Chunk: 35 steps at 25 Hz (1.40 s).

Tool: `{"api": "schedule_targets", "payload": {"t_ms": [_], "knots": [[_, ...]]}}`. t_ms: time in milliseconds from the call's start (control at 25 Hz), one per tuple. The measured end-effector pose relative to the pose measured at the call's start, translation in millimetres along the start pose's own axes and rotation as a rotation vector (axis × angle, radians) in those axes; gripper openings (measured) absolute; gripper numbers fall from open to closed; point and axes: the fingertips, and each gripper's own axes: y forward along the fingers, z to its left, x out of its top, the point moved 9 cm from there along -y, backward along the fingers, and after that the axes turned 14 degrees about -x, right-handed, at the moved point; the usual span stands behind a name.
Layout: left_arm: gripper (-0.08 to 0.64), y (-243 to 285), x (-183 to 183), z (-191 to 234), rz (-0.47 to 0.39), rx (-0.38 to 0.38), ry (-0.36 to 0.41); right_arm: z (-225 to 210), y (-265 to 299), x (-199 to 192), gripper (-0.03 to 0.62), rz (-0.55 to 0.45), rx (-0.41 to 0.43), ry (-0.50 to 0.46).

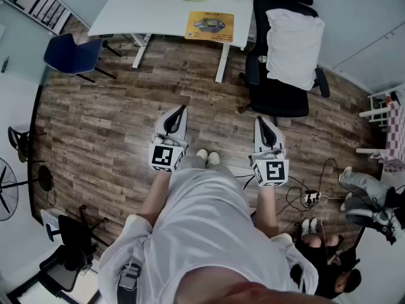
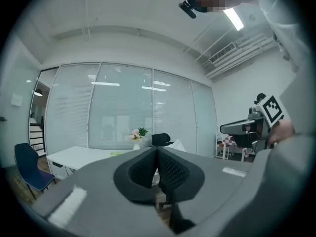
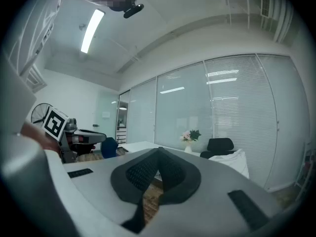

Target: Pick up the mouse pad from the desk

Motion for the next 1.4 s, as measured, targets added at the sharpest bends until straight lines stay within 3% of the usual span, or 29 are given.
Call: {"api": "schedule_targets", "payload": {"t_ms": [440, 720, 1400], "knots": [[-0.006, -21.9, 2.9, 9.1, 0.003, -0.002, 0.028, 36.8, 18.0, 13.1, -0.003, -0.042, 0.099, 0.021], [-0.006, -26.7, -1.1, 7.0, 0.018, 0.003, 0.001, 35.2, 15.5, 13.8, -0.002, -0.051, 0.097, 0.035], [-0.006, -39.5, -12.2, -27.0, 0.11, -0.002, 0.003, 16.9, -14.9, -26.0, -0.002, 0.029, 0.092, 0.121]]}}
